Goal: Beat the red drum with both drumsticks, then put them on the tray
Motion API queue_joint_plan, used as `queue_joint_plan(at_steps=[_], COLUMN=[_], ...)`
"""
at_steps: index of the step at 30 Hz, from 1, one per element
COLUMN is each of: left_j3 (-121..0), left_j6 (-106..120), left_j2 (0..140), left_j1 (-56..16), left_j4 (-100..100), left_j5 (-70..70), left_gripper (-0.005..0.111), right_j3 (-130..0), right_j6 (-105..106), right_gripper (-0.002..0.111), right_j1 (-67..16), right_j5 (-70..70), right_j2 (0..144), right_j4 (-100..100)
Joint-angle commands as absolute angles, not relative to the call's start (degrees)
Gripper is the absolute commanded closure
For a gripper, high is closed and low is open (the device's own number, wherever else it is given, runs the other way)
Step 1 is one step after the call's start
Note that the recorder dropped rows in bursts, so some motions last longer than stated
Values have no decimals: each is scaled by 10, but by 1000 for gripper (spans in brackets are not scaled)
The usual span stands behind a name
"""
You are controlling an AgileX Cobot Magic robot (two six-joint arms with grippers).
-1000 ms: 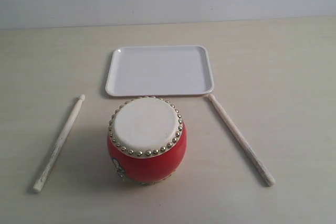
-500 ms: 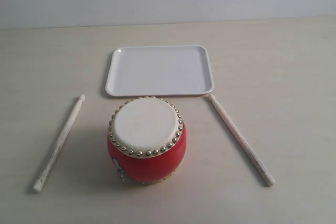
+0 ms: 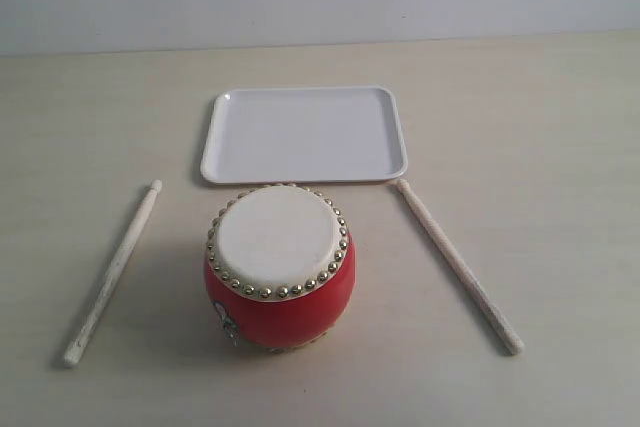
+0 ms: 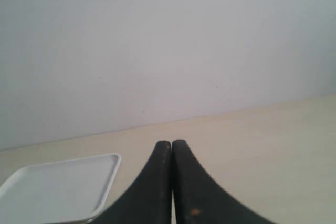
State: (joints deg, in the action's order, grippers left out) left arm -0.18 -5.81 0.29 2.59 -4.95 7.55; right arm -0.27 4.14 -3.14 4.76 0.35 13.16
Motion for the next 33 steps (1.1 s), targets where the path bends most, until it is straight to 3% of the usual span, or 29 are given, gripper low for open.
queue_joint_plan(at_steps=[1,18,25,33], left_j3=[0,0,0,-81], left_j6=[-62,-67,-101,-153], left_j2=[0,0,0,150], left_j1=[27,27,27,27], left_j4=[-58,-83,-162,-133], left_j5=[78,20,-96,-111], left_gripper=[107,107,107,107], right_j3=[0,0,0,0], right_j6=[51,-79,-80,-80], right_gripper=[108,108,108,108], right_j1=[-30,-30,-30,-30], right_j5=[52,-77,-78,-78], right_j2=[0,0,0,0], right_j4=[125,194,194,194])
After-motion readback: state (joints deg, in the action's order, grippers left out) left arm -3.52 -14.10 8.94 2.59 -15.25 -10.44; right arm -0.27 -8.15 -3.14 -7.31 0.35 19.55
